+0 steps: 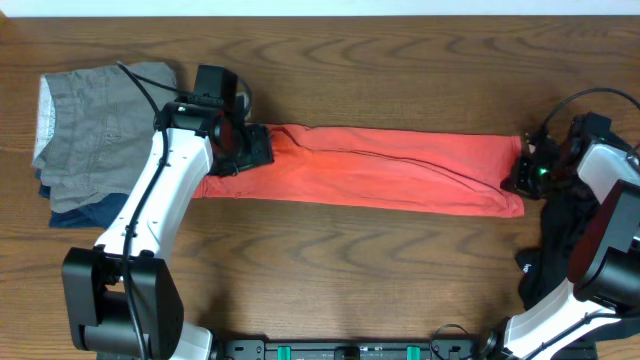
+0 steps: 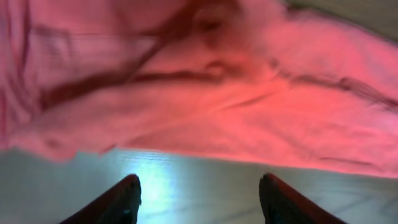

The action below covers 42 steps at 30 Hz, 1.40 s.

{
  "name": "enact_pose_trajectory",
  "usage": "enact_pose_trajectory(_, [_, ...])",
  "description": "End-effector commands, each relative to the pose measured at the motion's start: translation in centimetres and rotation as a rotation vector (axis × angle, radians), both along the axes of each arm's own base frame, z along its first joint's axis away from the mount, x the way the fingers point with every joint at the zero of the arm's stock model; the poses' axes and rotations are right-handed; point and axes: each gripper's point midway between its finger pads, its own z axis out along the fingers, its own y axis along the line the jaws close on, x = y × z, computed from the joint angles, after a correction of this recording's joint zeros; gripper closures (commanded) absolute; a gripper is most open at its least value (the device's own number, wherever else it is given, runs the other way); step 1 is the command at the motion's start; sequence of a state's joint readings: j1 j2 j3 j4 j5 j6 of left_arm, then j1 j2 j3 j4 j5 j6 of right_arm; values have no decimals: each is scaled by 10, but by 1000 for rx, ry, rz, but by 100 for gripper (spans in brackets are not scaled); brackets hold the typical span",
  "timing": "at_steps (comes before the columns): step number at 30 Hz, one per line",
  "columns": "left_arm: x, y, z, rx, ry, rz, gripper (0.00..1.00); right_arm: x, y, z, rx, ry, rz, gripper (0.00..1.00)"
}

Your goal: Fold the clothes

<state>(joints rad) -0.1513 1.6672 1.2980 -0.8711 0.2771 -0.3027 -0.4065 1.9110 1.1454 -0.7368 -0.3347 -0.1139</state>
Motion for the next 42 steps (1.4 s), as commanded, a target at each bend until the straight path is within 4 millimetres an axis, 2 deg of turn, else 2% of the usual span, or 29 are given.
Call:
enact_pose_trajectory(1, [-12, 19, -9, 96, 51, 4, 37, 15, -38, 37, -145, -38, -83, 99])
enact_pose_trajectory(3, [-20, 25, -11, 131, 83, 8, 37, 26, -42, 66, -171, -87, -80, 99])
enact_pose_trajectory(5, [-25, 26, -12, 136, 103, 8, 37, 31, -39, 82, -181, -115, -70, 99])
enact_pose_trajectory(7, [-27, 27, -12, 138, 113, 8, 37, 35, -29, 95, -185, -132, -43, 99])
enact_pose_trajectory(9, [-27, 26, -12, 137, 113, 8, 37, 36, -12, 100, -180, -132, -3, 99])
enact_pose_trajectory(18, [-27, 26, -12, 137, 113, 8, 37, 46, 88, 99, -144, -133, 188, 99])
enact_pose_trajectory(25, [-29, 27, -14, 138, 120, 7, 37, 67, 163, 107, -133, -257, 337, 97])
enact_pose_trajectory(29, [-30, 27, -16, 139, 125, 7, 37, 71, 201, 103, -122, -300, 422, 94])
enact_pose_trajectory(34, [-30, 27, -16, 139, 125, 7, 37, 68, 238, 86, -110, -298, 508, 88])
enact_pose_trajectory(37, [-31, 27, -16, 139, 125, 7, 37, 63, 253, 73, -105, -276, 546, 86])
enact_pose_trajectory(39, [-31, 27, -16, 139, 125, 7, 37, 61, 260, 65, -103, -265, 565, 79])
enact_pose_trajectory(40, [-31, 27, -16, 139, 125, 7, 37, 60, 264, 63, -102, -263, 574, 72])
enact_pose_trajectory(42, [-30, 27, -16, 139, 125, 7, 37, 58, 271, 61, -100, -263, 590, 70])
